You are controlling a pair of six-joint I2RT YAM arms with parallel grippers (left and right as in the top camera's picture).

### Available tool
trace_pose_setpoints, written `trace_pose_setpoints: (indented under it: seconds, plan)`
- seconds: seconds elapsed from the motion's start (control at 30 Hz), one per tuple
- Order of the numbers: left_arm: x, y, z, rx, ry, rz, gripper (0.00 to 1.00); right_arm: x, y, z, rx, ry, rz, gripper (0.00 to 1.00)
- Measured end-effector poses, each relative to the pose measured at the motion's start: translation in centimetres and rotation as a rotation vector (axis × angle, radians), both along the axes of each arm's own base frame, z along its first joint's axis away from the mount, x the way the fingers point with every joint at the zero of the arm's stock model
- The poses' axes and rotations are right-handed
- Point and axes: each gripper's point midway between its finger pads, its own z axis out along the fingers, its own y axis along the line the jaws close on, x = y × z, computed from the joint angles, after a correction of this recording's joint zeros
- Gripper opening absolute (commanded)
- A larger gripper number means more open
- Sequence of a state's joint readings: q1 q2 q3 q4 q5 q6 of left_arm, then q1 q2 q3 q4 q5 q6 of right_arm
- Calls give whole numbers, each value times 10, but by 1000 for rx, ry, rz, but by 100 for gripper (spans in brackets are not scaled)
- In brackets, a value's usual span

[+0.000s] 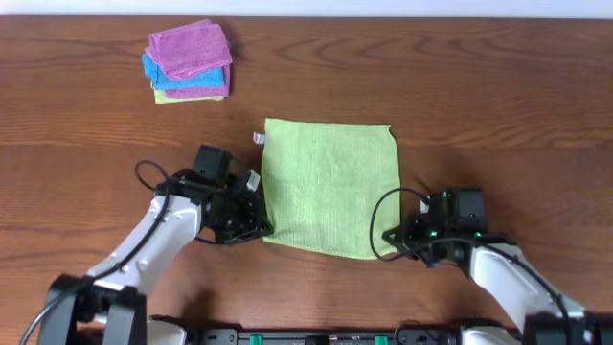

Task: Fold the cloth
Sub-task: 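Lift the bottom edge with both grippers and fold it up over the top edge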

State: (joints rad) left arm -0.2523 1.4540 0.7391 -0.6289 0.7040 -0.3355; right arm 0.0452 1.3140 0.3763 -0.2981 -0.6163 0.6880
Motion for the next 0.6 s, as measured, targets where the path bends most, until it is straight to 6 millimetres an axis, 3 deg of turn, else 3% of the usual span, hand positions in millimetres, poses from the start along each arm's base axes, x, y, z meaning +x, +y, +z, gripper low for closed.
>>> trace_pose_setpoints:
  seconds: [0.23, 0.37, 0.6]
  plan:
    - [-1, 0, 19, -15, -50, 16, 6, 10, 2, 37, 20, -158, 7, 1]
    - [16, -4, 30, -45, -112, 68, 6, 25, 0, 56, 6, -279, -3, 1]
    - [54, -12, 45, -104, -206, 185, 6, 46, -4, 67, -19, -383, -27, 1]
